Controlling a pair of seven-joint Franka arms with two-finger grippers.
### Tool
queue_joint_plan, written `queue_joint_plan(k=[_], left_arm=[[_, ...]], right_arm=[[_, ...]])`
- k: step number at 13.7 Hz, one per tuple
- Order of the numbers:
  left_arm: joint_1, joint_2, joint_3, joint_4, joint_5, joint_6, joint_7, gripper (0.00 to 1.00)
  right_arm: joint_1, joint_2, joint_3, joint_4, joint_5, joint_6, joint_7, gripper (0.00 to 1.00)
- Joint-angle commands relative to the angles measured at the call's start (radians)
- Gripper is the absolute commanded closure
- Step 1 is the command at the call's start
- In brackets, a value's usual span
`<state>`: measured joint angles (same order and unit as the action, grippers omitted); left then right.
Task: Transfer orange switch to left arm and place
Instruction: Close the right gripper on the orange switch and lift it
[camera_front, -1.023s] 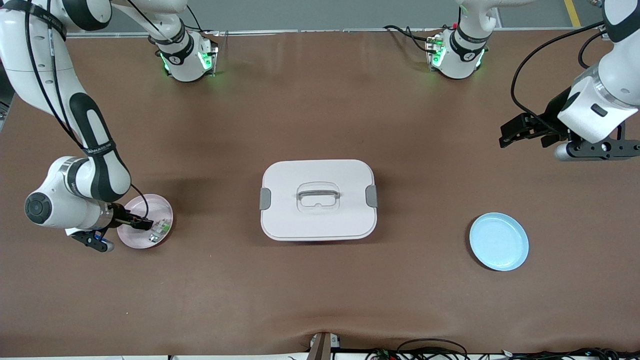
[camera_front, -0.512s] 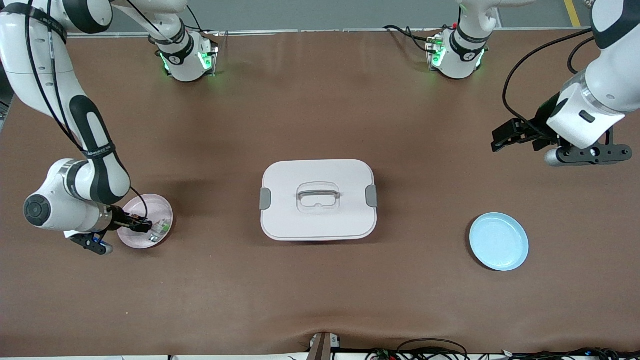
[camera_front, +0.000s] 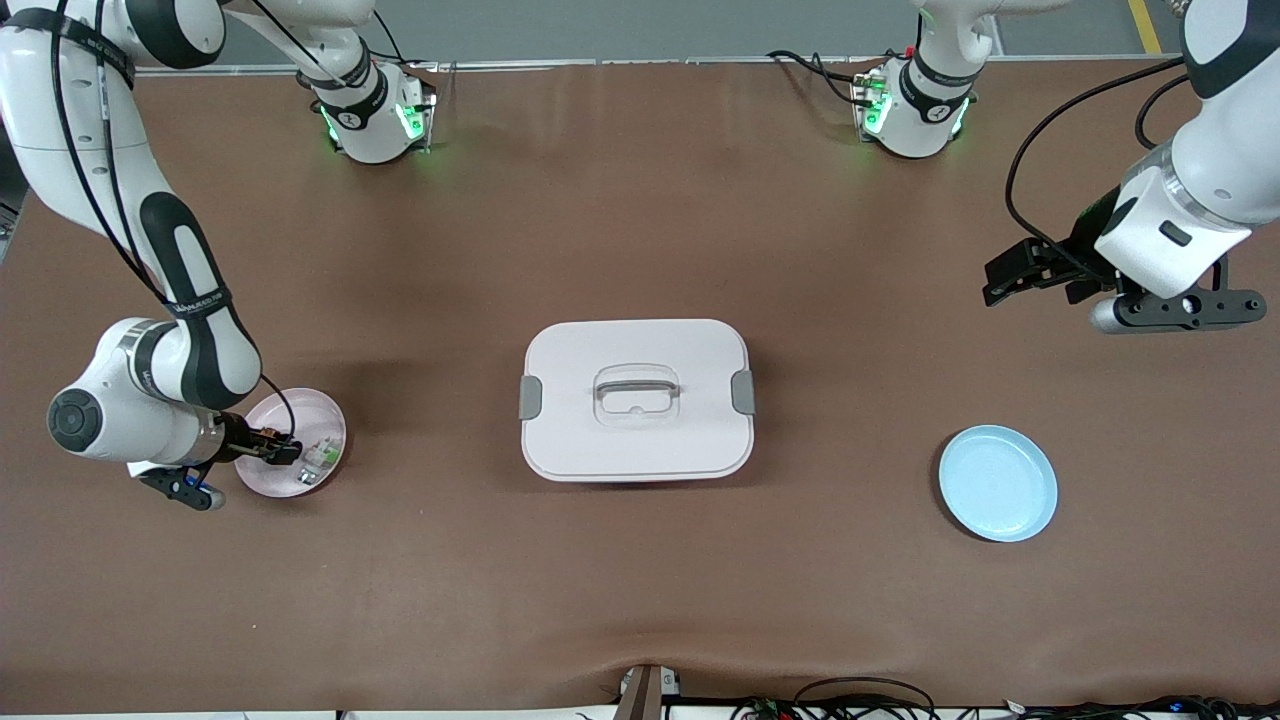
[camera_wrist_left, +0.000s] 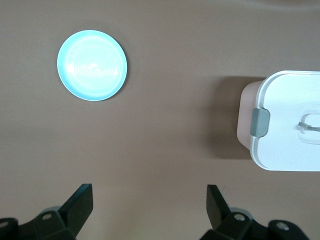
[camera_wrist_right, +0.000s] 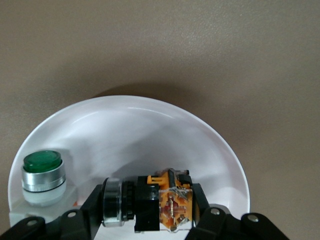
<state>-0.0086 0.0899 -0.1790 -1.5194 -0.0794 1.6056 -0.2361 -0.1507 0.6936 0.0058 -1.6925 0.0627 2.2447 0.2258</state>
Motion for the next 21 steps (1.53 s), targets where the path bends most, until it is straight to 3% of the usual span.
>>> queue_joint_plan(k=[1,3,5,13,21], left_arm=[[-0.001,0.007,-0.001,0.019,-0.013,-0.003,-0.011,0.0],[-0.001,0.007,-0.001,0.019,-0.013,-0.003,-0.011,0.0],[-0.002,0.007,-0.001,0.019,-0.011,0.008,-0.011,0.0],[-0.005,0.021,-0.002,0.018,-0.011,0.025,0.015,0.0],[-0.044,0.022,-0.008,0.022,-0.01,0.028,0.135,0.0]], right_arm=[[-0.018,0.011,0.014,0.011,0.003,0.0,-0.003,0.67],[-0.017,0.006,0.014,0.01,0.003,-0.013,-0.005,0.74],[-0.015,-0.011,0.014,-0.002,0.003,-0.045,-0.006,0.74],[-0.018,-0.209,0.02,0.01,0.016,-0.413,0.033,0.73],[0.094,-0.324,0.023,0.071,0.225,-0.658,0.332,0.74]])
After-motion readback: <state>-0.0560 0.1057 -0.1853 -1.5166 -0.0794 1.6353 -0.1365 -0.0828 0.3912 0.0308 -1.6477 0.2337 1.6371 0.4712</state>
